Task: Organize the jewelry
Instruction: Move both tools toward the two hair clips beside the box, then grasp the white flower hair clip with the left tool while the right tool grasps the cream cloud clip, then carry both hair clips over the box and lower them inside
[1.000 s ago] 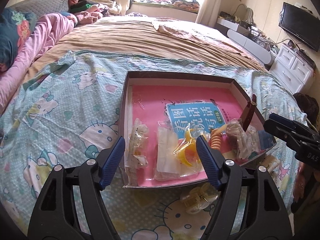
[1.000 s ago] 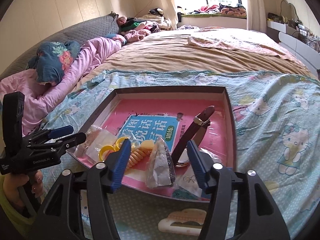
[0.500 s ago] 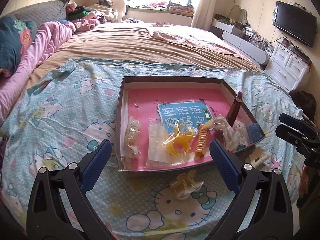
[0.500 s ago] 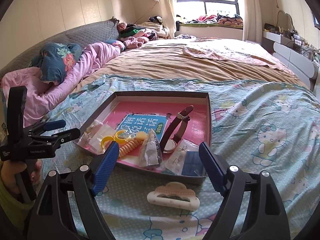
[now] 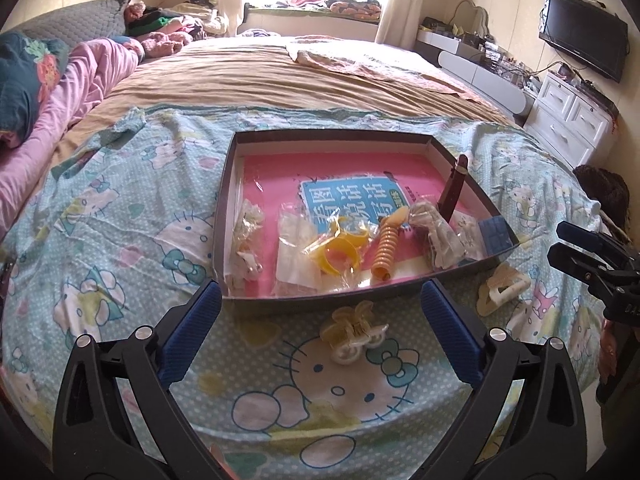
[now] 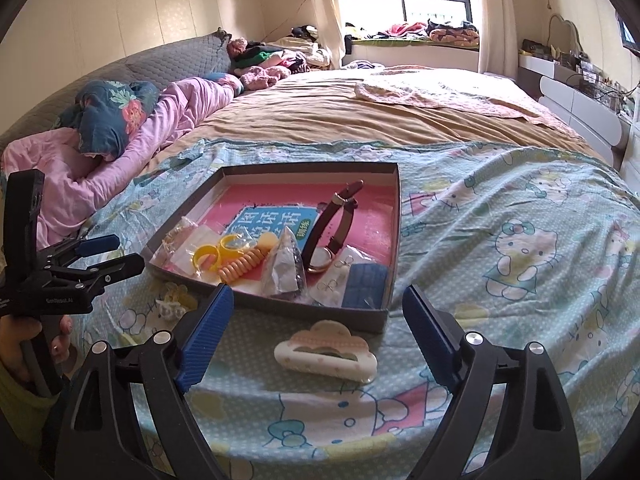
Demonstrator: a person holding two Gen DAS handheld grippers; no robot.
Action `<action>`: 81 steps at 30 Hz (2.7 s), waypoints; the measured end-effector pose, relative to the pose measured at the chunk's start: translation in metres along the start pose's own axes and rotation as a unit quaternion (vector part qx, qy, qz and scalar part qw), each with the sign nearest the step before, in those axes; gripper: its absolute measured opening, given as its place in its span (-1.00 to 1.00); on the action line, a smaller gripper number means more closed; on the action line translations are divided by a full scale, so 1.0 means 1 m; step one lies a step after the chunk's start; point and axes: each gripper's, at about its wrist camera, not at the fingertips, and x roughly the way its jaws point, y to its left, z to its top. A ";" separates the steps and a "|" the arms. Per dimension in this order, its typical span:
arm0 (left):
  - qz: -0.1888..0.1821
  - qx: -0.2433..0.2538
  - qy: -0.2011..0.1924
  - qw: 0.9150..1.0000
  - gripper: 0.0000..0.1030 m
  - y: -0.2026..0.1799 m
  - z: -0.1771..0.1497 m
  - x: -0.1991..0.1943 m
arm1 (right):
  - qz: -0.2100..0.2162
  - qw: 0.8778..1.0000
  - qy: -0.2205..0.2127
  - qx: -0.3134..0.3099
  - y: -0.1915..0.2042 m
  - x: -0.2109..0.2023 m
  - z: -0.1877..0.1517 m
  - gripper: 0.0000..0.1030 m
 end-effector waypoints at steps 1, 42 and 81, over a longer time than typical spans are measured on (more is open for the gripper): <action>-0.002 -0.002 0.007 1.000 0.81 -0.001 -0.002 0.003 | 0.000 1.000 0.004 0.001 -0.001 0.001 -0.003 0.66; -0.026 0.006 -0.002 1.000 -0.22 -0.021 -0.004 0.011 | 0.035 0.999 0.039 -0.003 0.005 0.028 -0.025 0.37; -0.020 -0.018 -0.010 1.000 -0.22 0.000 0.038 0.048 | 0.010 0.999 -0.010 -0.030 0.013 0.068 0.042 0.37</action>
